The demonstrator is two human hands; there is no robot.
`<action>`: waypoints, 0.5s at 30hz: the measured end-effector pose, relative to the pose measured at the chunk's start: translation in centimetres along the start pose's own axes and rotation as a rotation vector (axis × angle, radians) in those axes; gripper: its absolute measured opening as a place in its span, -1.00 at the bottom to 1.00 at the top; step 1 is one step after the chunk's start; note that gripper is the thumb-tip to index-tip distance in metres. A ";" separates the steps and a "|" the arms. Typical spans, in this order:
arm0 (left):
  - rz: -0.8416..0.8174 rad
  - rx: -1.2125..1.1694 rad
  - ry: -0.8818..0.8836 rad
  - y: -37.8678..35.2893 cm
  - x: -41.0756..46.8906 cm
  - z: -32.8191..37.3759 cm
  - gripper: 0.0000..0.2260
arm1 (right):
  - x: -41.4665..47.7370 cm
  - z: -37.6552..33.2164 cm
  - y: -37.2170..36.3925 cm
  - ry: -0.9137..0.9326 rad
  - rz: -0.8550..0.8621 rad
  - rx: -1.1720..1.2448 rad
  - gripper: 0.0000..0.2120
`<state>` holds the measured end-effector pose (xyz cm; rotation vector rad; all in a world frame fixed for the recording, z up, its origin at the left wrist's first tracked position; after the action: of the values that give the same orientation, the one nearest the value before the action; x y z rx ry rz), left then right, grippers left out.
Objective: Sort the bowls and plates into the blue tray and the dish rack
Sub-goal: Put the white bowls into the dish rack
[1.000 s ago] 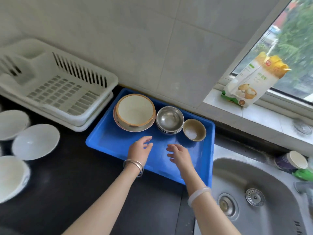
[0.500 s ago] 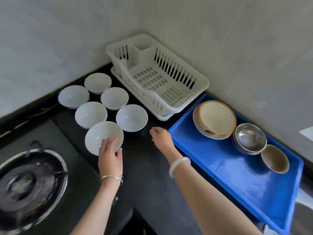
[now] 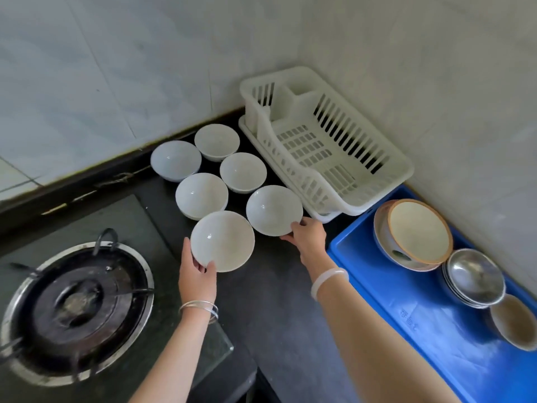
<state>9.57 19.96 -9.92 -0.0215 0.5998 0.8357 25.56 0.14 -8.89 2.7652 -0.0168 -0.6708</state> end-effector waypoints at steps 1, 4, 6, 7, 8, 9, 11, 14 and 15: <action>-0.008 -0.029 0.025 0.1 0.1 -0.2 -0.39 | -0.4 -0.4 0.4 0.018 0.007 0.013 -0.79; -0.032 -0.059 0.042 0.3 0.5 -0.5 -0.47 | -1.9 -2.2 1.4 0.105 0.003 0.036 -0.79; -0.035 -0.080 0.042 0.5 1.0 -0.5 -0.51 | -3.0 -3.5 1.3 0.152 -0.028 0.012 -0.86; -0.038 -0.095 0.047 0.7 1.2 -0.6 -0.54 | -3.4 -4.1 1.0 0.167 -0.041 -0.022 -0.85; -0.053 -0.120 0.055 0.7 1.4 -0.6 -0.56 | -3.8 -4.4 0.6 0.171 -0.053 -0.060 -0.84; -0.079 -0.154 0.064 0.7 1.6 -0.7 -0.58 | -4.1 -4.6 0.1 0.165 -0.069 -0.096 -0.84; -0.130 -0.215 0.086 0.8 1.9 -0.7 -0.62 | -4.7 -4.8 -1.2 0.151 -0.101 -0.150 -0.86; -0.149 -0.301 0.132 1.1 2.2 -0.8 -0.64 | -5.5 -4.6 -2.9 0.131 -0.126 -0.259 -0.88; -0.158 -0.327 0.143 1.1 2.3 -0.8 -0.65 | -5.6 -4.5 -3.3 0.122 -0.137 -0.303 -0.90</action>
<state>9.58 22.06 -11.50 -0.4248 0.5812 0.7747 22.37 5.00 -3.51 2.5230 0.2796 -0.4893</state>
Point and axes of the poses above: each hand's wrist, its own x-axis towards the middle knuckle, its own y-axis out of the back of the hand, z = x × y, the point moved 6 cm from there along x, towards the middle knuckle, and after that the axes turned 8 degrees about y, right-handed, at the moved point
